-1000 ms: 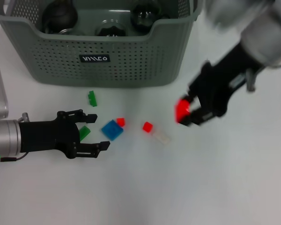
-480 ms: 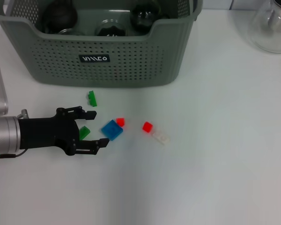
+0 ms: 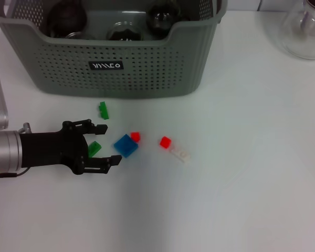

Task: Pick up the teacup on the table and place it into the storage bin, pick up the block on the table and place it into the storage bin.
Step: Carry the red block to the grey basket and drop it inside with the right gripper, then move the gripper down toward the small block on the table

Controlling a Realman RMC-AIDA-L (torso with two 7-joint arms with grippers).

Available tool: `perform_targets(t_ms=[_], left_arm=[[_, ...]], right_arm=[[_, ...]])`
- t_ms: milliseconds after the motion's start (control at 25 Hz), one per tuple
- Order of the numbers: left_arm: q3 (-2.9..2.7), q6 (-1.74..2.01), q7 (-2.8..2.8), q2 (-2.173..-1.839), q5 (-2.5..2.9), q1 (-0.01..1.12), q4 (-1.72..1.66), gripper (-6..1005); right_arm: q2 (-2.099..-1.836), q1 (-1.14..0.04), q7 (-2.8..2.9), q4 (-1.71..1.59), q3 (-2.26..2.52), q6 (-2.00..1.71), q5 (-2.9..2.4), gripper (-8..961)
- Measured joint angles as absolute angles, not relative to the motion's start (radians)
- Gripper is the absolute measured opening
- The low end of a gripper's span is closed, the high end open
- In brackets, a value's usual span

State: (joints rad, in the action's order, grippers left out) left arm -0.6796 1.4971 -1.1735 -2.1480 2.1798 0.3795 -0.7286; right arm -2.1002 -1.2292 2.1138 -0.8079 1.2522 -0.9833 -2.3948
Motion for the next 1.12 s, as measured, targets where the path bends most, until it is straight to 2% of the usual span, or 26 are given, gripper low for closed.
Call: perform_targets(t_ms=[720,880,1120], left_arm=[[-0.680,1.494,-1.171,-2.144,2.180,0.382,-0.724,860],[-0.680,1.493,-1.173,-2.144,2.180,0.382,-0.723,860],[-0.680,1.494,-1.173,-2.144,2.181,0.378,-0.723,860]], right_arm=[[-2.103,-1.182,2.112,-0.763,1.282,-0.935,-2.380,583],[-2.101,-1.092,2.081,-0.949,1.279,-1.062,-2.268,582],[-2.091,-0.850,1.993,-1.339,1.251,-1.328,-1.973,580]])
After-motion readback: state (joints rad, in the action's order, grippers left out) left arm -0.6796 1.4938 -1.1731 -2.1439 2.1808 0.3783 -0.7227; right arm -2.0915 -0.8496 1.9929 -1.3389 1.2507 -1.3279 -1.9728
